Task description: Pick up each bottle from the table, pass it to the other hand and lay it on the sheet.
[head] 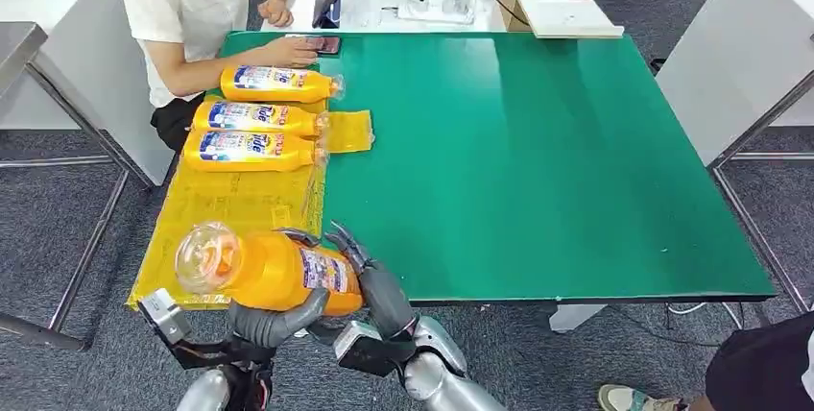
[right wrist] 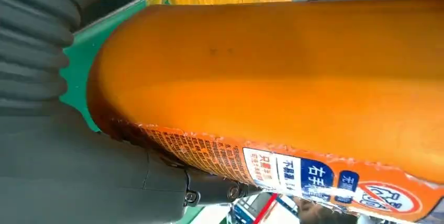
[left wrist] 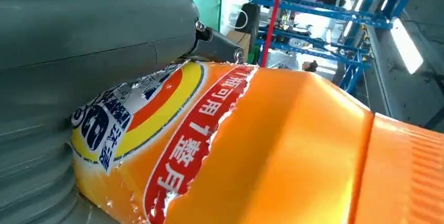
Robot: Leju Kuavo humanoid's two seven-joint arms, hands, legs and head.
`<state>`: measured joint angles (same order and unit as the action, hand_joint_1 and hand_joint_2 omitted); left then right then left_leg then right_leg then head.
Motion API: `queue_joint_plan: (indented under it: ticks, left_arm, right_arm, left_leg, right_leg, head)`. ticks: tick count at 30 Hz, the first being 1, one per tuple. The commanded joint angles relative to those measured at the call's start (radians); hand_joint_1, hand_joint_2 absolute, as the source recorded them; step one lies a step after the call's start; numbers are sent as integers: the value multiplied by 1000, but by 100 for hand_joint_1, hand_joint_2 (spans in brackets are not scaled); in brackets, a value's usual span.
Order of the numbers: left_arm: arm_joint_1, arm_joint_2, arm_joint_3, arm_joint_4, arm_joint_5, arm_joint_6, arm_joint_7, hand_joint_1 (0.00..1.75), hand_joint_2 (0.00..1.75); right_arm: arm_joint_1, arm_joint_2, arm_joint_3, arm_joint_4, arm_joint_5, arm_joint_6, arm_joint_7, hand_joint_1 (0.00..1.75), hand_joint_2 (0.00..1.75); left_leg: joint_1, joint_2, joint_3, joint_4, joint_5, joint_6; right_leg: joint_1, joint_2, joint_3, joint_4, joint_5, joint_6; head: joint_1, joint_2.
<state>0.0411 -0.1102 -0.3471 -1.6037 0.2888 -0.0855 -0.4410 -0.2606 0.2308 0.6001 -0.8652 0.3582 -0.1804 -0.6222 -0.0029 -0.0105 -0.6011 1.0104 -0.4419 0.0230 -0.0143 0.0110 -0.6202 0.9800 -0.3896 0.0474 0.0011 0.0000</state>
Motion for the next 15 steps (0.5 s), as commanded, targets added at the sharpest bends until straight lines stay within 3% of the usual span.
queue_joint_plan:
  ticks: [1, 5, 7, 8, 11, 15]
  left_arm:
    - [-109, 64, 11, 167, -139, 62, 30, 175, 175]
    - [-104, 108, 97, 165, -298, 148, 40, 175, 175]
    - [-85, 141, 133, 151, -669, 393, 72, 175, 175]
    - [-68, 144, 158, 142, -769, 460, 81, 175, 175]
    - [-3, 158, 213, 77, -821, 443, 96, 175, 175]
    - [75, 160, 253, -3, -924, 476, 172, 175, 175]
  right_arm:
    - [24, -21, 31, -3, -3, -34, -25, 0, 0]
    - [101, -54, -2, -116, -5, -82, -45, 0, 0]
    - [176, -75, -48, -220, 69, -222, -35, 0, 0]
    - [214, -84, -70, -271, 56, -217, -21, 0, 0]
    - [302, -124, -107, -357, 94, -311, 6, 0, 0]
    - [353, -85, -225, -368, -40, -344, 21, 0, 0]
  left_leg:
    - [1, -2, 4, -1, 0, -1]
    - [0, -1, 5, -2, -1, -1]
    - [1, -1, 6, -2, -1, -2]
    - [1, 0, 3, -1, -1, -1]
    - [1, 0, 5, -2, -1, -1]
    - [1, 0, 3, -1, -3, -3]
  right_leg:
    - [1, -3, 5, -1, -1, -2]
    - [1, -2, 5, -1, -1, -2]
    - [1, -2, 7, -1, -2, -2]
    - [1, -1, 4, -1, -1, -1]
    - [1, -2, 5, -1, -2, -1]
    - [1, -1, 2, -1, -2, -2]
  head:
    - [0, 0]
    - [0, 0]
    - [0, 0]
    - [0, 0]
    - [2, 0]
    - [1, 0]
